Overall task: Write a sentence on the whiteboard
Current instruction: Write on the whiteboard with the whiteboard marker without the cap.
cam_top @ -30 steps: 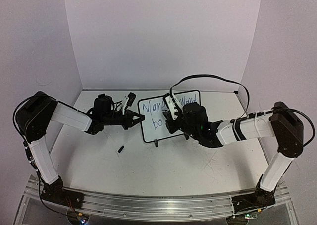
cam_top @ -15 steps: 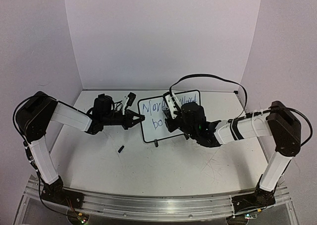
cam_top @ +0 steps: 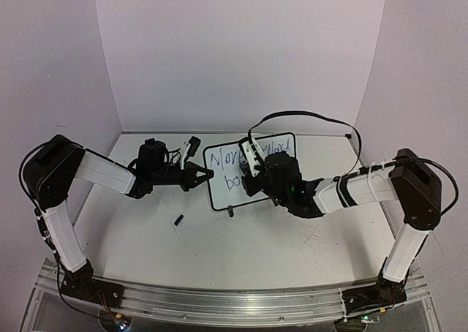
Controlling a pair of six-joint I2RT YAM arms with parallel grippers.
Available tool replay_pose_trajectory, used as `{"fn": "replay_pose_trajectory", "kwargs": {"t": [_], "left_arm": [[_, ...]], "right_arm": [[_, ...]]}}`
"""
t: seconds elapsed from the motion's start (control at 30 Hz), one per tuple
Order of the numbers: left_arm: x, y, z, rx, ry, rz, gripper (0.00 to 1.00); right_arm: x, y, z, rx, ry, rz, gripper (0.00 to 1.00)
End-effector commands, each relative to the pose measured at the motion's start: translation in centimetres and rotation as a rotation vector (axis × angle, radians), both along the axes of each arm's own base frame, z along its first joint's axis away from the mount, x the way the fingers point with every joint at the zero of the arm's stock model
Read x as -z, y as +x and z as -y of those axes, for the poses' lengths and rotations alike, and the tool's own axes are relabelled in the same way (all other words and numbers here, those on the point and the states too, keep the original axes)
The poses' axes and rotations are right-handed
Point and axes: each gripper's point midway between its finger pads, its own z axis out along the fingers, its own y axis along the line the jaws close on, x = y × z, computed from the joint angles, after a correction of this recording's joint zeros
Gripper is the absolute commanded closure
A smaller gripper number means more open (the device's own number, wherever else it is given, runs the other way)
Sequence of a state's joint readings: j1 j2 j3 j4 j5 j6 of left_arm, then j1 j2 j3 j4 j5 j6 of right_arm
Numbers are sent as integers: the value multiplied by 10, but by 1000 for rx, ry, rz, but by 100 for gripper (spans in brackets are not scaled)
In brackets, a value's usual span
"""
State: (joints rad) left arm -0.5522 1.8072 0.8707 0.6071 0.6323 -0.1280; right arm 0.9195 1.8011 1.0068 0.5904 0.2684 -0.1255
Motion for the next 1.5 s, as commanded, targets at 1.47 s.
{"fn": "replay_pose_trajectory", "kwargs": {"t": [1.47], "left_arm": [[22, 31, -24, -166, 140, 45, 100]], "right_arm": [[14, 9, 32, 134, 41, -62, 100]]}}
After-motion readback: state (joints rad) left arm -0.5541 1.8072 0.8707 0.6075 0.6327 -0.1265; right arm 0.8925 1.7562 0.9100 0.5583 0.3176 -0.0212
